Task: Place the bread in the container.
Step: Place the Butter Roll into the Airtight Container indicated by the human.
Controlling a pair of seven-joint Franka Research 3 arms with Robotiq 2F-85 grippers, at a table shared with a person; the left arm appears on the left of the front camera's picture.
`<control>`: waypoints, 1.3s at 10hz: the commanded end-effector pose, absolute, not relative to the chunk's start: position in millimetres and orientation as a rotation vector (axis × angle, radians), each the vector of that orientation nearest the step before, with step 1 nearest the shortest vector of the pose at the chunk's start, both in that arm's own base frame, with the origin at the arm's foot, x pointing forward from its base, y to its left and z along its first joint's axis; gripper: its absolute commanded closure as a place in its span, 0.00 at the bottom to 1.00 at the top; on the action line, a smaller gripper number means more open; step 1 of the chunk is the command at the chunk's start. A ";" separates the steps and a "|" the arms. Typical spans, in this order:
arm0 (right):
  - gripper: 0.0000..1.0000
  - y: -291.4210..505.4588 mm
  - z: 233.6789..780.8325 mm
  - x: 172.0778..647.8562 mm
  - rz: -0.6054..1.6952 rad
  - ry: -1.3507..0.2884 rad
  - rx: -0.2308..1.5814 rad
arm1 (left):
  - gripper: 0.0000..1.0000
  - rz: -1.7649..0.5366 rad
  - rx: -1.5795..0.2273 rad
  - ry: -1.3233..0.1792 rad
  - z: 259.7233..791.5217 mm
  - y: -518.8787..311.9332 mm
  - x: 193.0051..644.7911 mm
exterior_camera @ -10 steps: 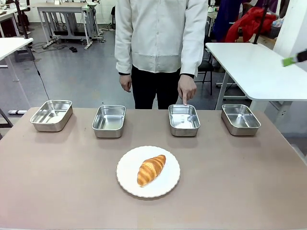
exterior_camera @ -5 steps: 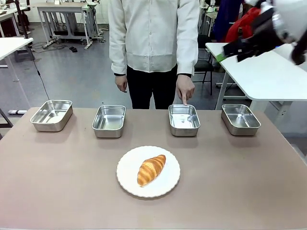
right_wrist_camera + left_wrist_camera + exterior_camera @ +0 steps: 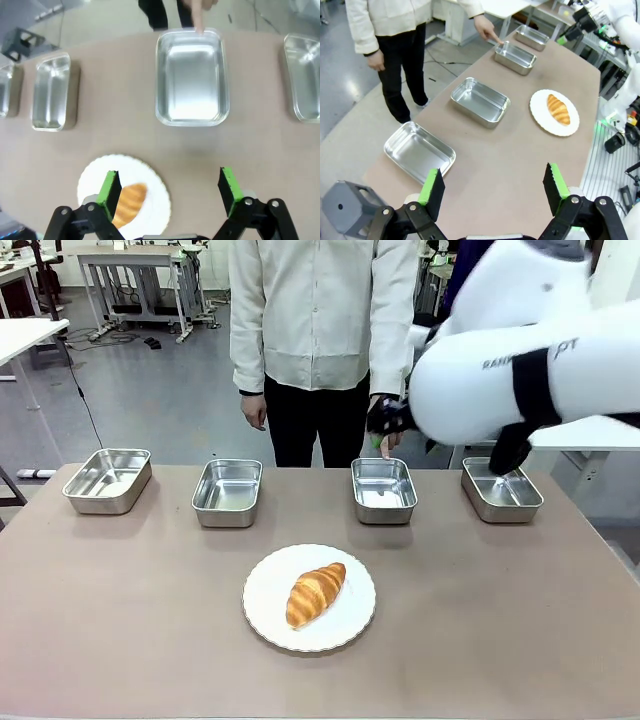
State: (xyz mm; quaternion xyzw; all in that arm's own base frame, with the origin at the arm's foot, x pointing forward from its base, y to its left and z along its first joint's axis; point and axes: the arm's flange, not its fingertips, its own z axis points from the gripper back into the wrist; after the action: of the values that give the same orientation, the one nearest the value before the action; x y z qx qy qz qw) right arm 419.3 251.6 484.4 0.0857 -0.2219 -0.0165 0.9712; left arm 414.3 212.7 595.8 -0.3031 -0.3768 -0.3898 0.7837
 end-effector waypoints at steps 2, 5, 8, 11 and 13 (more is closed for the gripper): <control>0.00 286.0 480.1 430.7 -0.110 -0.313 0.288 | 0.00 -0.852 -0.657 -0.821 596.8 213.2 411.7; 0.00 286.4 472.6 414.1 -0.053 -0.347 0.219 | 0.00 -0.852 -0.657 -0.821 596.8 213.2 411.7; 0.00 286.4 472.6 414.1 -0.053 -0.347 0.219 | 0.00 -0.852 -0.657 -0.821 596.8 213.2 411.7; 0.00 326.6 450.8 400.4 -0.182 -0.313 0.199 | 0.00 -0.852 -0.657 -0.821 596.8 213.2 411.7; 0.00 345.2 423.2 392.5 -0.368 -0.224 0.216 | 0.00 -0.852 -0.657 -0.821 596.8 213.2 411.7</control>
State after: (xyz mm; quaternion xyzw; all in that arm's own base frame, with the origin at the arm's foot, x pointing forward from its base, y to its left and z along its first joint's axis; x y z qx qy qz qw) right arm 390.2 326.9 434.3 0.1076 -0.1215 -0.1238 0.9789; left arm 414.2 212.9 596.0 -0.3029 -0.3769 -0.3898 0.7838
